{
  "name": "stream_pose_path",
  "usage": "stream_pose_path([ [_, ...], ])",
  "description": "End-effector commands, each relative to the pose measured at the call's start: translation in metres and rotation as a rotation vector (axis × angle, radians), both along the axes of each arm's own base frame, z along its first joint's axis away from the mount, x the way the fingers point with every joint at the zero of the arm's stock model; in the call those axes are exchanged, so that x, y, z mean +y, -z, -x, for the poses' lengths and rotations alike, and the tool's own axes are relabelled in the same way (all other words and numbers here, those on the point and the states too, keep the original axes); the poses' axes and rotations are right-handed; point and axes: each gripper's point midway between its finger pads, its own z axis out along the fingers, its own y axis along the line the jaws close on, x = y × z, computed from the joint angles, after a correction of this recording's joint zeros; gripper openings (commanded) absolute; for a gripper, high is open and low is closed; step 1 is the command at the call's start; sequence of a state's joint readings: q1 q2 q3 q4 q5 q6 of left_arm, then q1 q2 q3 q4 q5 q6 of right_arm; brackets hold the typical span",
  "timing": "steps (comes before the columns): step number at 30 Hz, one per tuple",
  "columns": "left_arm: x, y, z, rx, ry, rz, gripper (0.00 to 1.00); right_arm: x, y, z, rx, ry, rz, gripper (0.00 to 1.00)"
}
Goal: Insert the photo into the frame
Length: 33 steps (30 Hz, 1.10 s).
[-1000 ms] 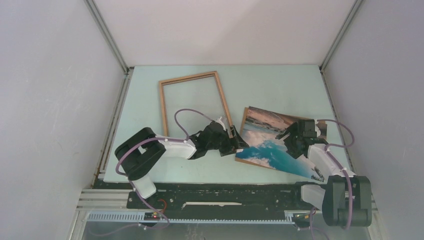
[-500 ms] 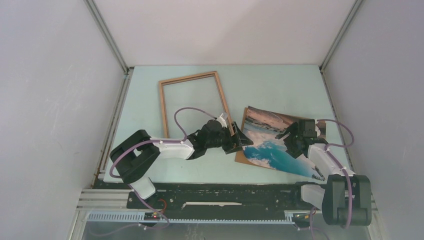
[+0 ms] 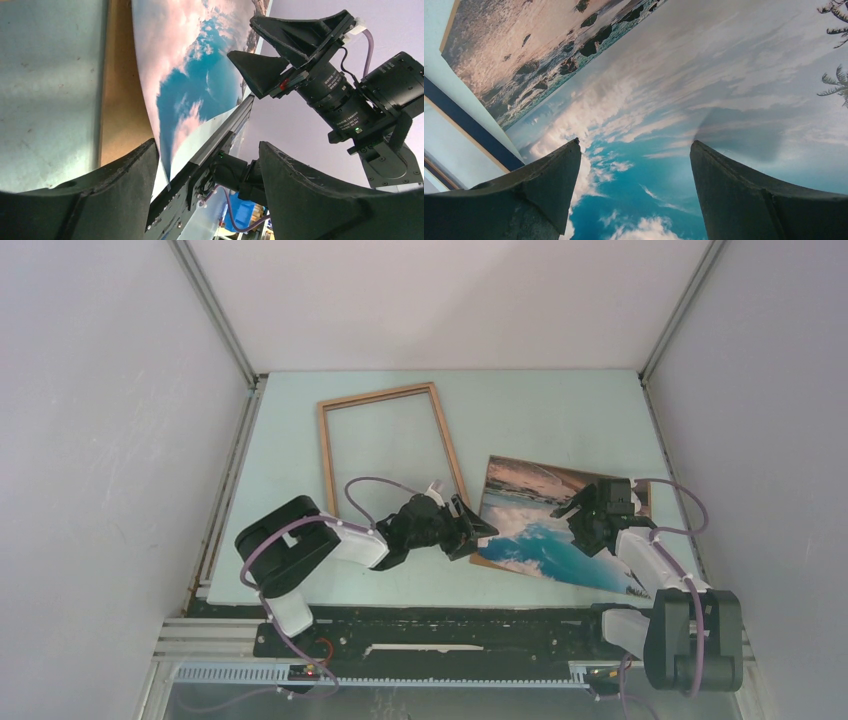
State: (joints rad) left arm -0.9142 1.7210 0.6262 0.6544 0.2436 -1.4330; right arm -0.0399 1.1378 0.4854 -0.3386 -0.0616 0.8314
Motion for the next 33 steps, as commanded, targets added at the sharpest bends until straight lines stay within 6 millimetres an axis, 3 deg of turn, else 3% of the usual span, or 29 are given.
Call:
stream_pose_path([
  [1,-0.007,-0.009,-0.004,-0.001,-0.026,0.079,0.74,-0.002,0.023,0.026,0.110,-0.004,0.007,0.88],
  [7,-0.007,0.000,-0.006,0.004,-0.044,0.083,0.71,-0.002,0.024,0.027,0.110,-0.004,0.003,0.88],
  [11,-0.007,0.002,-0.007,-0.028,-0.035,0.064,0.63,-0.002,0.024,0.026,0.106,-0.008,-0.001,0.88],
  [19,-0.013,0.021,-0.013,-0.087,0.031,-0.068,0.29,0.003,0.020,0.023,0.078,-0.048,-0.013,0.88],
  [22,-0.016,0.018,-0.018,-0.164,0.088,-0.148,0.18,0.002,0.016,0.021,0.060,-0.057,-0.004,0.88],
  [26,-0.014,-0.007,-0.031,-0.321,0.163,-0.272,0.00,0.000,-0.001,0.016,-0.008,-0.138,0.047,0.89],
  [30,-0.003,-0.052,-0.051,-0.527,0.296,-0.450,0.00,0.003,-0.051,0.006,-0.160,-0.291,0.117,0.90],
  [33,0.031,-0.088,-0.080,-0.666,0.314,-0.652,0.00,0.010,-0.096,0.002,-0.321,-0.347,0.139,0.91],
])
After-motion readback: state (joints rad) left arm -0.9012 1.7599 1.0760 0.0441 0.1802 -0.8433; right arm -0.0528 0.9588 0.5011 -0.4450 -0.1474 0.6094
